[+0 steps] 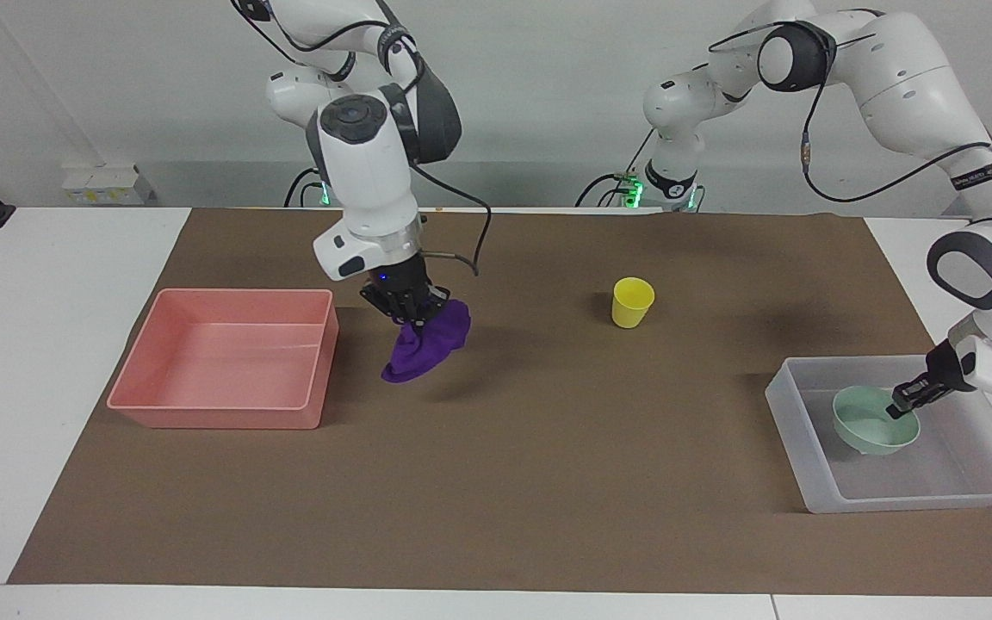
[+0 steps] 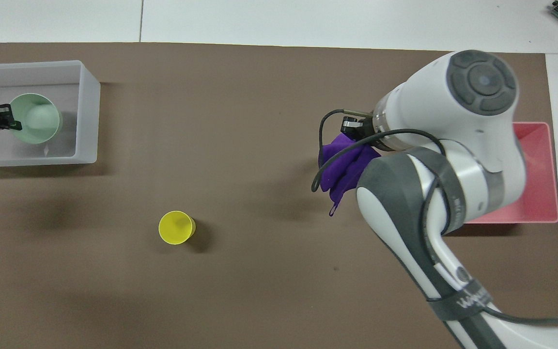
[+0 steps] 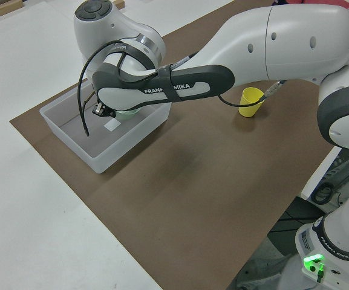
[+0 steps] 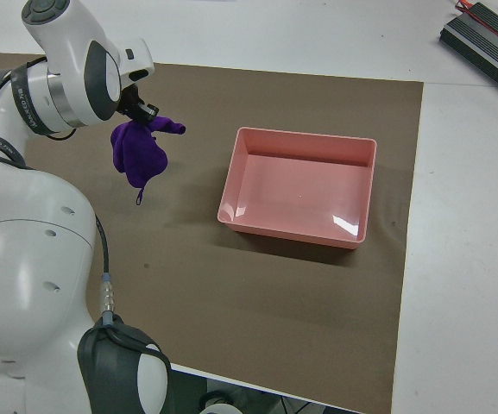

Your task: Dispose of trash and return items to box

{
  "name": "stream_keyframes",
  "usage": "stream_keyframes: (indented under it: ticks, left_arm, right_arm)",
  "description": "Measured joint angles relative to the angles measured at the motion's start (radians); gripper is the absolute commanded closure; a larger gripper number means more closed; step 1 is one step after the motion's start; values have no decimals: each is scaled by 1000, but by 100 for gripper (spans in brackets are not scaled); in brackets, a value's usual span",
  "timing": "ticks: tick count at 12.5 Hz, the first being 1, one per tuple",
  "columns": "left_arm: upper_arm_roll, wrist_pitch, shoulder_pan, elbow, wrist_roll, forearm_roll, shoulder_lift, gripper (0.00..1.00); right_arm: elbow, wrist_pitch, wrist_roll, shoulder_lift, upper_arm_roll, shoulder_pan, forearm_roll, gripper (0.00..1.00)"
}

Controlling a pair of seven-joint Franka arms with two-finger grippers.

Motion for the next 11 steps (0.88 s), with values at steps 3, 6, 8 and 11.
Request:
stream_keyframes:
  ticks: [3,6,8,11]
  left_arm:
    - [-3,1,-5,5,5,3,20,0]
    - [-7,0,-46,36,4,45,7,0]
    - [-9,-75,-68,53,-1,70,-46,0]
    - [-18,-309,-121,58,-39,72,-171,0]
  right_arm:
    - [19,-117,-173,-76,-3,-121,-2,100]
    - [13,-148,-369,-95,-6,-249,-19,100]
    - [-20,-143,-555,-96,-8,-343,-36,100]
    - [-121,-66,-745,-98,-10,-436,-89,100]
